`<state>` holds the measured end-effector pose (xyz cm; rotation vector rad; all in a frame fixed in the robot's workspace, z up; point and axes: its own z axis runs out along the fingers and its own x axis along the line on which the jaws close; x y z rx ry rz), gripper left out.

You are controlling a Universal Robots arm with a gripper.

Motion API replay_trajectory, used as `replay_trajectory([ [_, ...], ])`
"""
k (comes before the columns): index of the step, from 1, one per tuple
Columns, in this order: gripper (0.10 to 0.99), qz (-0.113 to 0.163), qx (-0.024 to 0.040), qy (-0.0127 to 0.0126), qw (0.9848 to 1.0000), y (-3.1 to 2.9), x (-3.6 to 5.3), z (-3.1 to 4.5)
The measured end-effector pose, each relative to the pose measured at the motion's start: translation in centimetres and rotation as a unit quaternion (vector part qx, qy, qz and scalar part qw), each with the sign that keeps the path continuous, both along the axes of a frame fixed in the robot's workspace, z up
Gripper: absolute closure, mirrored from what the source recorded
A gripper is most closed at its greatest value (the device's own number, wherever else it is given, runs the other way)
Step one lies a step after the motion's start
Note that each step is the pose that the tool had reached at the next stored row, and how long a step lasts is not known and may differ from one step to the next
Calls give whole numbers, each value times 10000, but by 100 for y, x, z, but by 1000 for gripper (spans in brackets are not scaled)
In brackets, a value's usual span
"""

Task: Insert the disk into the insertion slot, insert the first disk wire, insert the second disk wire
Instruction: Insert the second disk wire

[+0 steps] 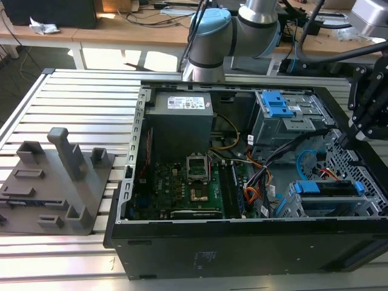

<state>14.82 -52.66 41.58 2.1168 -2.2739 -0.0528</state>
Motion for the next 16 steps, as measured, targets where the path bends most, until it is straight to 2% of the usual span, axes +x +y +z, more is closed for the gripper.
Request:
replay_trajectory([
  [4,980,4,0,0,10000,116,-13,0],
  [8,980,7,0,0,10000,264,-18,0],
  [10,980,22,0,0,10000,313,-20,-3],
  [13,980,89,0,0,10000,318,-29,-14],
  [16,980,280,-14,0,9996,318,-30,-23],
])
